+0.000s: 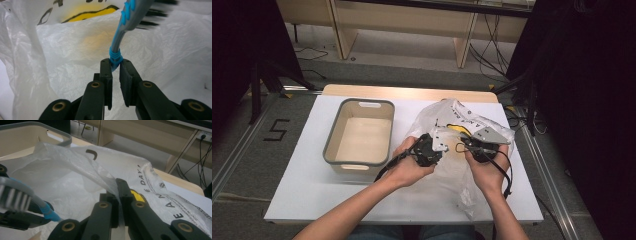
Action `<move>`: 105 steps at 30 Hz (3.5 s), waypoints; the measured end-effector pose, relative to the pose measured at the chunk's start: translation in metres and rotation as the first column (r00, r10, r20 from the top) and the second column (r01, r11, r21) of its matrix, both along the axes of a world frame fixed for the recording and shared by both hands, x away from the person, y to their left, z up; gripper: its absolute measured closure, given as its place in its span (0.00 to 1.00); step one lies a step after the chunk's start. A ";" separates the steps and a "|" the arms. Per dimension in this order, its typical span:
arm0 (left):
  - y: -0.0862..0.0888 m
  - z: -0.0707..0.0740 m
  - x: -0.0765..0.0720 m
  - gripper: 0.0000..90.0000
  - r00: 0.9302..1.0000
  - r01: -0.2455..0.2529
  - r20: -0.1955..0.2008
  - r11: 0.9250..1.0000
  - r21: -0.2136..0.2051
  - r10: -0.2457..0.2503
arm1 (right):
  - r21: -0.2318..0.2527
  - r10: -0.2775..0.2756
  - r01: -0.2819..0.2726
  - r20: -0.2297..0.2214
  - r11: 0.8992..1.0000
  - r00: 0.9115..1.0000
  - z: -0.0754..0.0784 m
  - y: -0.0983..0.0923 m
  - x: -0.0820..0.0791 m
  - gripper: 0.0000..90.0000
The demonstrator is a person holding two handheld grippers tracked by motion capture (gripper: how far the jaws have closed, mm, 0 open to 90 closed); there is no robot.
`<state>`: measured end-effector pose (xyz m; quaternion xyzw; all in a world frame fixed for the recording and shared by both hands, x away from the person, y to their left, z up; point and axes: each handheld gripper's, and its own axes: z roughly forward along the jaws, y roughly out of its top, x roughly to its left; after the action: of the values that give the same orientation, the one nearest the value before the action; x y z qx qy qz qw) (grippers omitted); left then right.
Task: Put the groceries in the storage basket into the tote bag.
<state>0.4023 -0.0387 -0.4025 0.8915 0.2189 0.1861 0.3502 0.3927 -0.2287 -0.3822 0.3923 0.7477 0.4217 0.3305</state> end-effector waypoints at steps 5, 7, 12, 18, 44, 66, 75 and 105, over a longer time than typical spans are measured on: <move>-0.006 -0.004 0.004 0.89 1.000 -0.022 0.020 0.999 0.023 0.022 | 0.002 0.001 -0.001 0.003 1.000 1.000 0.001 0.000 0.000 1.00; -0.008 -0.004 0.006 0.89 0.999 -0.027 0.027 0.999 0.027 0.026 | 0.001 0.003 -0.003 0.003 1.000 1.000 0.001 0.000 0.000 1.00; -0.013 -0.006 0.012 0.89 0.998 -0.034 0.055 0.998 0.047 0.031 | 0.000 0.002 -0.002 0.005 1.000 1.000 0.002 0.000 -0.001 1.00; -0.016 -0.014 0.018 0.83 0.996 -0.048 0.073 0.997 0.062 0.044 | 0.003 -0.003 0.003 0.011 1.000 1.000 0.003 -0.002 -0.001 1.00; 0.039 0.036 -0.019 0.70 0.994 -0.020 0.106 0.986 -0.163 0.038 | -0.009 -0.004 0.004 -0.003 1.000 1.000 -0.001 -0.001 0.000 1.00; 0.085 0.046 -0.027 0.56 0.985 -0.111 0.094 0.949 -0.295 0.144 | -0.035 0.022 -0.024 -0.041 0.999 0.999 -0.008 0.000 -0.001 1.00; 0.088 0.035 -0.022 0.55 0.982 -0.145 0.078 0.952 -0.269 0.172 | -0.055 0.046 -0.049 -0.064 0.997 0.997 -0.012 0.000 -0.004 1.00; 0.093 0.017 -0.011 0.55 0.980 -0.184 0.030 0.956 -0.231 0.195 | -0.115 0.137 -0.158 -0.174 0.981 0.975 -0.033 0.003 -0.010 1.00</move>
<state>0.3913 0.0541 -0.3853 0.8154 0.3140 0.2157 0.4358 0.3825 -0.2260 -0.4150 0.3472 0.8251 0.3624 0.2596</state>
